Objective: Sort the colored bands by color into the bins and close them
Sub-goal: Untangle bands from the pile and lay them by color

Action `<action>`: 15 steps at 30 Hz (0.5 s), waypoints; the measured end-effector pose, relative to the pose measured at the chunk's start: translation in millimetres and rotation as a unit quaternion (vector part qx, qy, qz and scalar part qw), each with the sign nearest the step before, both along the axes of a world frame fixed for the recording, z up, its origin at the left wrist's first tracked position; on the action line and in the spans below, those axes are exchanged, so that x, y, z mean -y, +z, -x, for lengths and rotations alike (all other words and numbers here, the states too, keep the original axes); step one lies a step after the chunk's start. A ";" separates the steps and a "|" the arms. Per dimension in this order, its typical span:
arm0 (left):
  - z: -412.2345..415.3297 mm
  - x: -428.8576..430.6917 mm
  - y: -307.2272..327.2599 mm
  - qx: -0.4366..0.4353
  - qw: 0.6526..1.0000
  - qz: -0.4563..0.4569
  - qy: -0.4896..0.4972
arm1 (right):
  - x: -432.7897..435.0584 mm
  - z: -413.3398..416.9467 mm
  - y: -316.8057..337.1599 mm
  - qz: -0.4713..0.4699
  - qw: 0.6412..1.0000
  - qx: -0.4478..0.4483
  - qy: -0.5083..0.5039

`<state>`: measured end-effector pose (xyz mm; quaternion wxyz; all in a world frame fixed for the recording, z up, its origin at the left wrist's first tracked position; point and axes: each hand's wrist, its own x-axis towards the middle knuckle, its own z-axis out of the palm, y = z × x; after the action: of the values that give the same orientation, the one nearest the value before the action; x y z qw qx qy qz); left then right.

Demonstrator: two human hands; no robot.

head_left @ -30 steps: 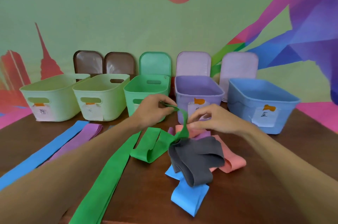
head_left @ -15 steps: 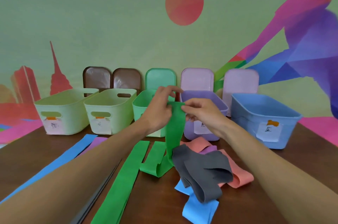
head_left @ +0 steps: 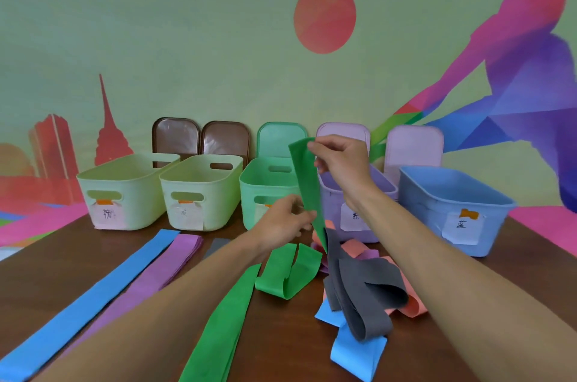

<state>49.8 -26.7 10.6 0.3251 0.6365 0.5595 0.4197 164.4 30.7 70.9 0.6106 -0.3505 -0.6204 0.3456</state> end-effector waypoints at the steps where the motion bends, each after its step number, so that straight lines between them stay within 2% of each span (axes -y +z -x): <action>1: -2.0 0.2 -2.6 0.005 1.000 0.001 -0.003 | 1.2 2.0 3.6 0.001 1.000 -0.012 -0.011; 7: -15.7 1.1 -10.9 0.048 0.999 -0.011 -0.010 | 5.9 2.8 20.6 -0.009 0.991 -0.084 -0.104; 10: -18.7 2.2 -7.2 0.068 0.997 -0.038 0.007 | 10.4 -3.0 25.3 -0.013 0.986 -0.132 -0.106; 15: -13.9 9.0 17.4 0.155 0.983 -0.091 0.023 | 14.8 -12.8 37.4 -0.027 0.974 -0.195 -0.109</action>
<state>63.6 -35.7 28.0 0.3390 0.5773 0.4763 0.5701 177.2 15.9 108.3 0.7631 -0.3254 -0.4567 0.3212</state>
